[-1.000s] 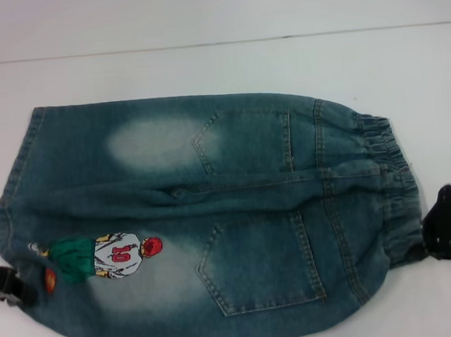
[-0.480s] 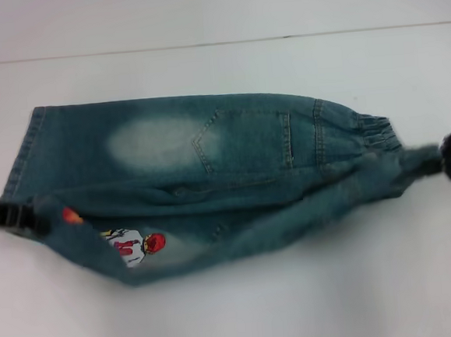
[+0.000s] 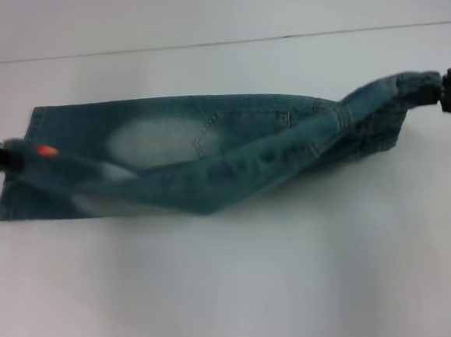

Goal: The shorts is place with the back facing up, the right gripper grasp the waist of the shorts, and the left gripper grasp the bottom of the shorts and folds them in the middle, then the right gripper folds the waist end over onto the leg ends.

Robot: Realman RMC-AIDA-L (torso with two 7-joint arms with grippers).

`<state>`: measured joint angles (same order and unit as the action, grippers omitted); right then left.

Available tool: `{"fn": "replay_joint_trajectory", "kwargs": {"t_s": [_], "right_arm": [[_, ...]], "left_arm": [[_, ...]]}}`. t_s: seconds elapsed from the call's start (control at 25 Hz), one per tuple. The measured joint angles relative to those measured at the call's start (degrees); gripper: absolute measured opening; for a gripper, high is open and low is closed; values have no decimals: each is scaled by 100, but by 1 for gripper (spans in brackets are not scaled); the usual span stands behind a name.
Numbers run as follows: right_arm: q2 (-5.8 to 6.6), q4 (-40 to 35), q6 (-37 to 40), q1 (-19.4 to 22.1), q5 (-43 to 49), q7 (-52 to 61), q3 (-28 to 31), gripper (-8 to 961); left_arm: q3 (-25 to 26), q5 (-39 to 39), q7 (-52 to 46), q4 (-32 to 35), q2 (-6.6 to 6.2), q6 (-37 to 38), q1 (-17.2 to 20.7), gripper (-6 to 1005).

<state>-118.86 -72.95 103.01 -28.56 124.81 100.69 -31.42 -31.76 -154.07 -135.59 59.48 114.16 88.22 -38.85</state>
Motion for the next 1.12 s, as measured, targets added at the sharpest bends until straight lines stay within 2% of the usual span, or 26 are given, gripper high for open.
{"fn": "replay_joint_trajectory", "kwargs": {"t_s": [0.24,0.56,0.76,1.12], "right_arm": [[71,-4,66,-3,-101,345,112,49],[146,296,44,-7,378,430,25,52],[198,607,38,-84,605,521,12,53],[493,1351,-451,-327,842,807,-27,55]], "left_arm": [[131,123,-2,129,-79,52,-13,88],[144,140,-2,62,-75,153,34,89],[144,149,-15,59,-17,183,35,89],[52,148,-127,30,218,-379,-59,88]]}}
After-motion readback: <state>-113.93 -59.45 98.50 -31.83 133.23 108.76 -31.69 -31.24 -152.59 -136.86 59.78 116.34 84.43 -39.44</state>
